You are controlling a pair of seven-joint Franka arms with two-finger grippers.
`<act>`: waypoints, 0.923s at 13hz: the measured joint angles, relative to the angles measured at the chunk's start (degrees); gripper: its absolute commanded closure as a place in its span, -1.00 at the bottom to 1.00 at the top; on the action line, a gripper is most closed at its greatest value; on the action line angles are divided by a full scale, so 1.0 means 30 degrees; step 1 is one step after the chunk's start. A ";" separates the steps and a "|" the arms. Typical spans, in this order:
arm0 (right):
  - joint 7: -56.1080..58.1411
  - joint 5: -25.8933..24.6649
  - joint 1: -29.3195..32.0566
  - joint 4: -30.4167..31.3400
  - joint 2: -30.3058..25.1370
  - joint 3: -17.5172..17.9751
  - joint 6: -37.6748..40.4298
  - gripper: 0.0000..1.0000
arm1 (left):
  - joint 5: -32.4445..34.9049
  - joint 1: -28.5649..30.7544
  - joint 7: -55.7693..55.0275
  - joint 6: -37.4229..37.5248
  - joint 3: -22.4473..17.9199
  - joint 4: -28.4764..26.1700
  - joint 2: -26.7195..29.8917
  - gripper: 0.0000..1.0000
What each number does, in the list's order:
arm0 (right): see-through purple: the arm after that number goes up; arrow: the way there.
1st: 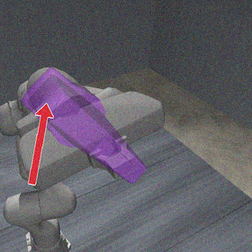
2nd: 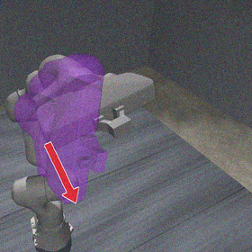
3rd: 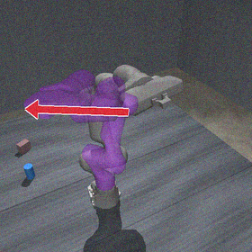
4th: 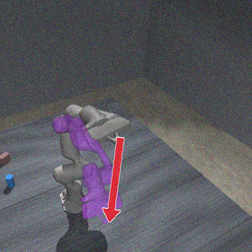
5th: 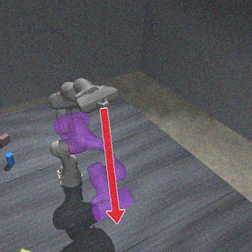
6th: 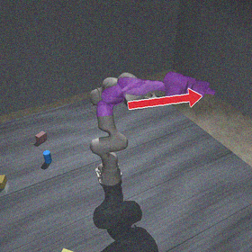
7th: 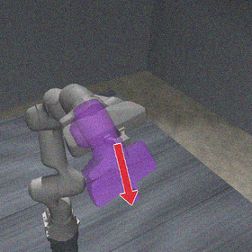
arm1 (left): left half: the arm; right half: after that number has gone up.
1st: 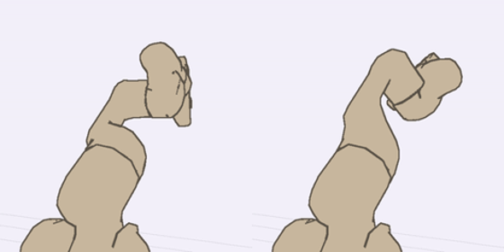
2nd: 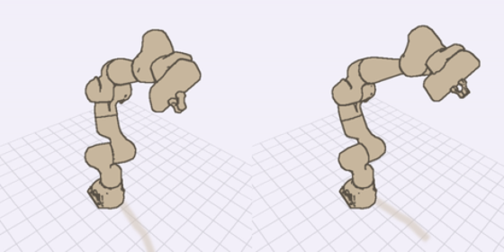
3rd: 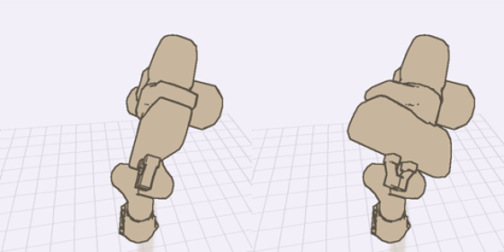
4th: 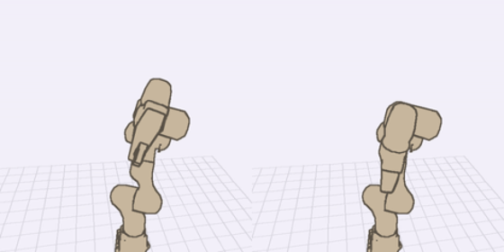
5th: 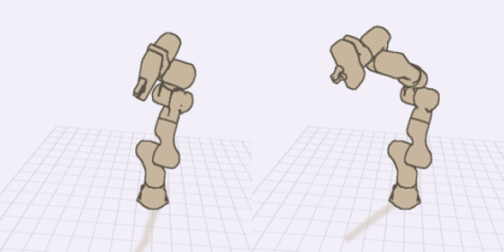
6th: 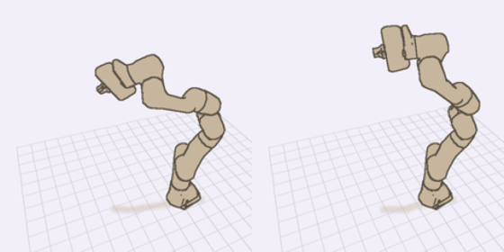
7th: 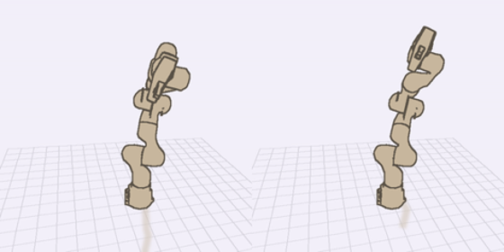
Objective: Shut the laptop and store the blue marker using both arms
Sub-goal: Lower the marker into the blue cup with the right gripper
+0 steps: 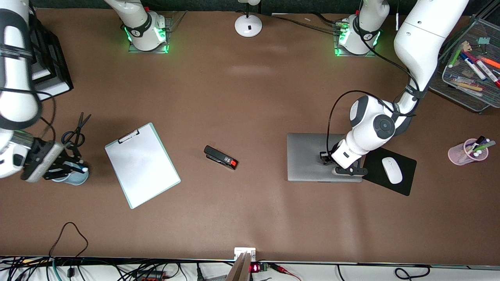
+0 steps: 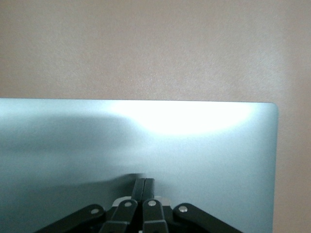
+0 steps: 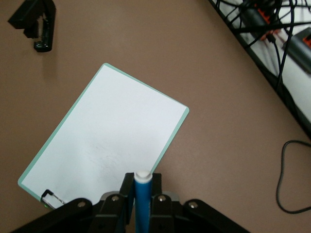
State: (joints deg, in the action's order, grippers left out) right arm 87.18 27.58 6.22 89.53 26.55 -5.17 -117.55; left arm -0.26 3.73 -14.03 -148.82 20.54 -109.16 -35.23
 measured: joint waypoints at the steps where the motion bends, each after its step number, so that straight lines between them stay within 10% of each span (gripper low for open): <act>1: 0.0900 0.0229 0.0258 -0.0383 -0.0005 -0.0001 0.0405 1.00 | 0.0015 -0.0001 0.0001 0.0000 0.0000 0.0005 -0.0100 1.00; 12: 1.2489 0.7408 0.3900 -0.0741 0.1326 -0.0019 0.3187 1.00 | 0.0025 -0.0001 0.0009 0.0000 -0.0006 0.0009 -0.0422 1.00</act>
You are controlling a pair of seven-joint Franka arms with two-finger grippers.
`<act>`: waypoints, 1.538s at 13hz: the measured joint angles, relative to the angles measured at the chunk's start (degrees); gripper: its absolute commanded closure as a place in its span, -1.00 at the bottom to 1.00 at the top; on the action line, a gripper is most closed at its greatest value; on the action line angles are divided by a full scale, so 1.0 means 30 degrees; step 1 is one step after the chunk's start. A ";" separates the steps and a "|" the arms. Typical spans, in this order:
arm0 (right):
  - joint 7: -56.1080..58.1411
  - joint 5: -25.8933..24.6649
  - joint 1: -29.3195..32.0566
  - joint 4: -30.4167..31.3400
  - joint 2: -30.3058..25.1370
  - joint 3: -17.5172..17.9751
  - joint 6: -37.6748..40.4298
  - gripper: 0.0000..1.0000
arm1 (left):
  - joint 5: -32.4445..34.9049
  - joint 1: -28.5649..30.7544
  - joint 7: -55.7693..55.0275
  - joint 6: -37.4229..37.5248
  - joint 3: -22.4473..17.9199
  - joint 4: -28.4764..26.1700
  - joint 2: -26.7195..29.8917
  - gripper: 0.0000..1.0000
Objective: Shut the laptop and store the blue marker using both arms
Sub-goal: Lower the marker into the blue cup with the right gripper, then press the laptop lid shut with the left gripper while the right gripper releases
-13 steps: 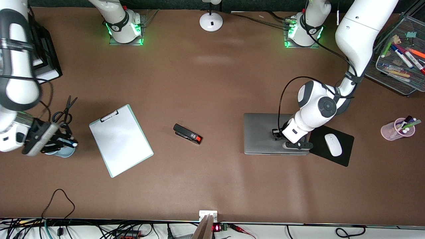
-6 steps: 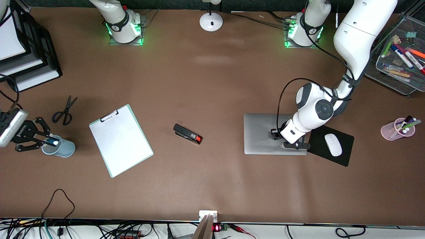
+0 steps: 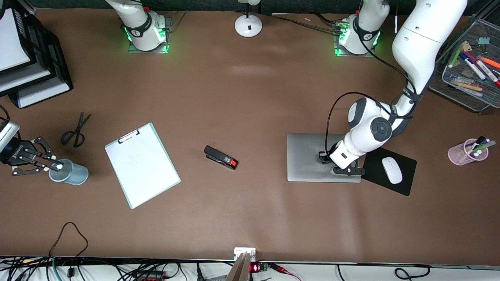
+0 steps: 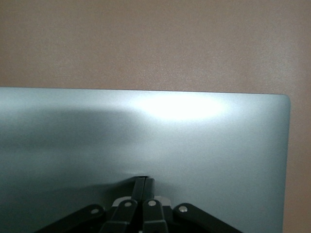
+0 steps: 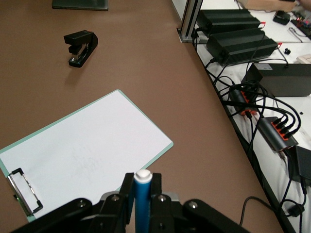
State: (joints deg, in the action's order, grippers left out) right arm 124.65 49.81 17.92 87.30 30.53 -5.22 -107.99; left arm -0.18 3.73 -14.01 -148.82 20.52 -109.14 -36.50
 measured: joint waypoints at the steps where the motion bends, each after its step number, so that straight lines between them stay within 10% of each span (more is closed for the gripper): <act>1: 0.0649 0.0464 0.0282 -0.0008 0.0310 -0.0001 0.0306 1.00 | 0.0000 0.0000 0.0000 0.0001 0.0000 0.0000 -0.0053 1.00; 8: 0.2955 0.1407 0.1915 -0.0145 0.2081 0.0003 0.1390 0.92 | 0.0000 0.0017 0.0000 0.0096 -0.0002 0.0193 -0.0071 1.00; 10: 0.3289 0.1738 0.2264 -0.0170 0.2525 0.0003 0.1690 0.45 | 0.0005 0.0028 0.0001 0.1547 -0.0003 0.0747 0.0503 0.98; 11: 0.3399 0.1841 0.2416 -0.0174 0.2730 0.0003 0.1754 -0.70 | 0.0008 0.0033 0.0001 0.3007 -0.0002 0.1199 0.1121 0.83; 12: 0.3417 0.1927 0.2506 -0.0186 0.2852 0.0003 0.1797 -1.00 | 0.0010 0.0046 0.0000 0.4789 -0.0002 0.1735 0.1902 0.57; 13: 0.3322 0.2010 0.2538 -0.0255 0.2914 0.0003 0.1845 -1.00 | 0.0010 0.0059 0.0000 0.6965 -0.0001 0.2419 0.2784 0.50; 15: 0.2172 0.2037 0.2537 -0.0445 0.2917 0.0005 0.1918 -1.00 | 0.0010 0.0088 -0.0048 1.1692 -0.0004 0.4102 0.4255 -0.71; 16: 0.1426 0.2033 0.2530 -0.0603 0.2899 0.0008 0.1997 -1.00 | 0.0010 0.0109 -0.0056 1.3802 -0.0009 0.5014 0.4816 -1.00; 20: -0.4117 0.0026 0.2048 -0.1099 0.1508 0.0214 0.2251 -1.00 | 0.0011 0.0189 -0.0070 1.6383 -0.0023 0.6477 0.6088 -1.00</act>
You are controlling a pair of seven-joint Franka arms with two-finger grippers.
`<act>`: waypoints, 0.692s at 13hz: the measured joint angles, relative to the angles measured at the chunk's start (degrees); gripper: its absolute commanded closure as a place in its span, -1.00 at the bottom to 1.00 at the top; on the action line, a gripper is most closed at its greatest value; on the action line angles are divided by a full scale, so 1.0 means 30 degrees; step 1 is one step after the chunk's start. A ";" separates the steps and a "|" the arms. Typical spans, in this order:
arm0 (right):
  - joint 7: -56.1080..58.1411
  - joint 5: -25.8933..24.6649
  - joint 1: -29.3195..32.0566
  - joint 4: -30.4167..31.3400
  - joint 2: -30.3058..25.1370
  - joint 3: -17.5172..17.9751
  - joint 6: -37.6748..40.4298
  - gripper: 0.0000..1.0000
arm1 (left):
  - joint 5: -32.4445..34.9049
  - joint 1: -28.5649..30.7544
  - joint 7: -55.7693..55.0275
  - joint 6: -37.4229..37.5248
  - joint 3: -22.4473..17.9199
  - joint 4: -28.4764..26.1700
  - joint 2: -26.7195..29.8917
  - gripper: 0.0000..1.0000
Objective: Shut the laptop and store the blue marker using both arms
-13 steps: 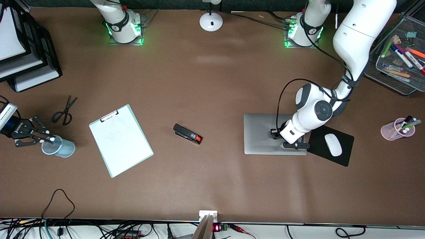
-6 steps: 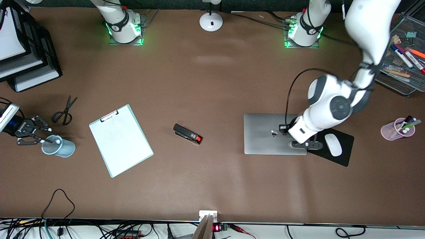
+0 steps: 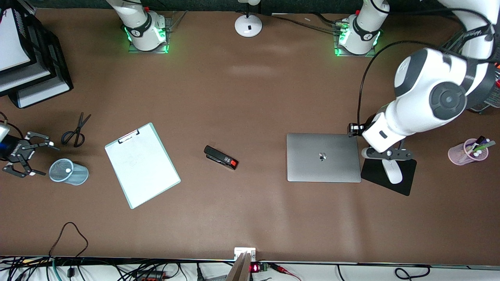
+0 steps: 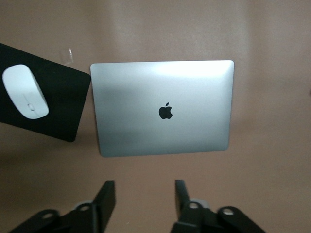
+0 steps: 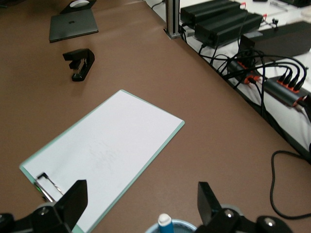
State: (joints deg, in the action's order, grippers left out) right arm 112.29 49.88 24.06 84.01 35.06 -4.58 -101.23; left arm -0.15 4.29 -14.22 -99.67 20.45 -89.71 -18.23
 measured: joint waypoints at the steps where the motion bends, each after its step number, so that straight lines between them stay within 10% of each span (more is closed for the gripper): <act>1: -0.1697 -0.0800 -0.0357 -0.0039 -0.0600 0.0039 0.0017 -1.00 | 0.0000 0.0001 0.0000 0.0361 0.0000 0.0179 0.0179 -1.00; 9: -1.5134 -0.7620 -0.3881 -0.0090 -0.5195 0.0097 0.0322 -1.00 | 0.1947 0.0353 0.1733 0.1795 -0.0055 0.3044 0.0410 -1.00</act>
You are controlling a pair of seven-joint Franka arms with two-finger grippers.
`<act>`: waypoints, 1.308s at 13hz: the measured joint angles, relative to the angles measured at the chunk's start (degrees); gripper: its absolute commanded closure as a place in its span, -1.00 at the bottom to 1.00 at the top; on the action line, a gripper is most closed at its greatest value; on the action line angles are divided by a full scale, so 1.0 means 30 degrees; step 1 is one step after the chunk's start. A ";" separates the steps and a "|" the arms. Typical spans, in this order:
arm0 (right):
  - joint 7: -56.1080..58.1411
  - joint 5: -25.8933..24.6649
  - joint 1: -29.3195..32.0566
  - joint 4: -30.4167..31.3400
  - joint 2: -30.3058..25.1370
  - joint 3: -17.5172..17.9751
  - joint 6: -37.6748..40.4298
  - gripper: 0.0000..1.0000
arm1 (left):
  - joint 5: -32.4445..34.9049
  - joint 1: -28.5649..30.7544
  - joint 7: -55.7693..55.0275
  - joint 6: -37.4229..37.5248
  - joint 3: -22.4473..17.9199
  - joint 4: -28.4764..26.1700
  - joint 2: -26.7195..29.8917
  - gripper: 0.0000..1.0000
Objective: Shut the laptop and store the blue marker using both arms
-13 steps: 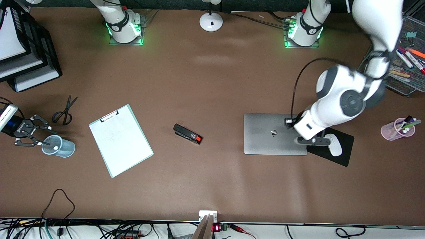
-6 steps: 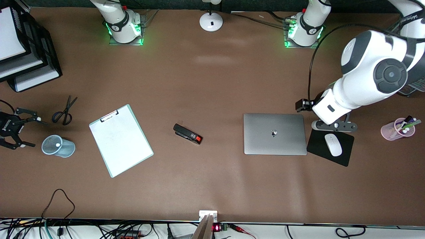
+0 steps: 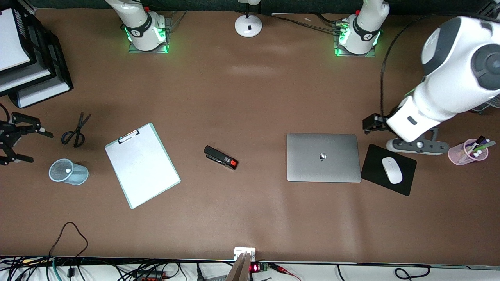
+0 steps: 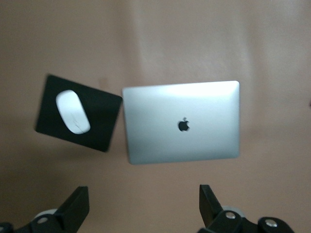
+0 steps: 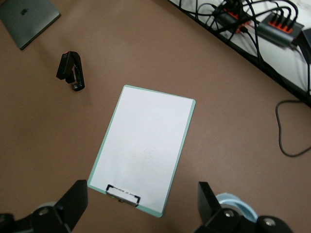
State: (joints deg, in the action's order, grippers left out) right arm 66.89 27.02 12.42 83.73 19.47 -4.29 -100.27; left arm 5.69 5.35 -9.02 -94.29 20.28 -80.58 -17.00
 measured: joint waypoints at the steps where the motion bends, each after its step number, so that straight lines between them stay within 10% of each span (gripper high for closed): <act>1: -0.1494 -0.0630 -0.0298 0.0013 -0.0362 0.0002 0.0347 -1.00 | 0.0457 0.0047 0.1040 0.0126 -0.0107 0.0190 0.0000 -1.00; 8: -1.1847 -0.3872 -0.2176 0.0148 -0.2084 0.0011 0.2360 -1.00 | -0.0097 -0.1777 0.3178 -0.0833 -0.4562 -0.1937 0.2376 -1.00; 13: -1.7400 -0.6284 -0.3185 0.1889 -0.4586 0.0014 0.2819 -1.00 | -0.0130 -0.2012 0.3178 -0.3011 -0.5027 -0.7420 0.6684 -1.00; 17: -2.1371 -0.7999 -0.4114 0.2878 -0.6023 0.0021 0.3073 -1.00 | -0.0131 -0.2024 0.3179 -0.3275 -0.5034 -0.7804 0.6870 -1.00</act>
State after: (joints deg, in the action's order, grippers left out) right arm 2.78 3.03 0.08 92.37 1.40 -4.23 -91.05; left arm 5.30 -0.72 0.52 -104.11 5.18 -103.99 3.61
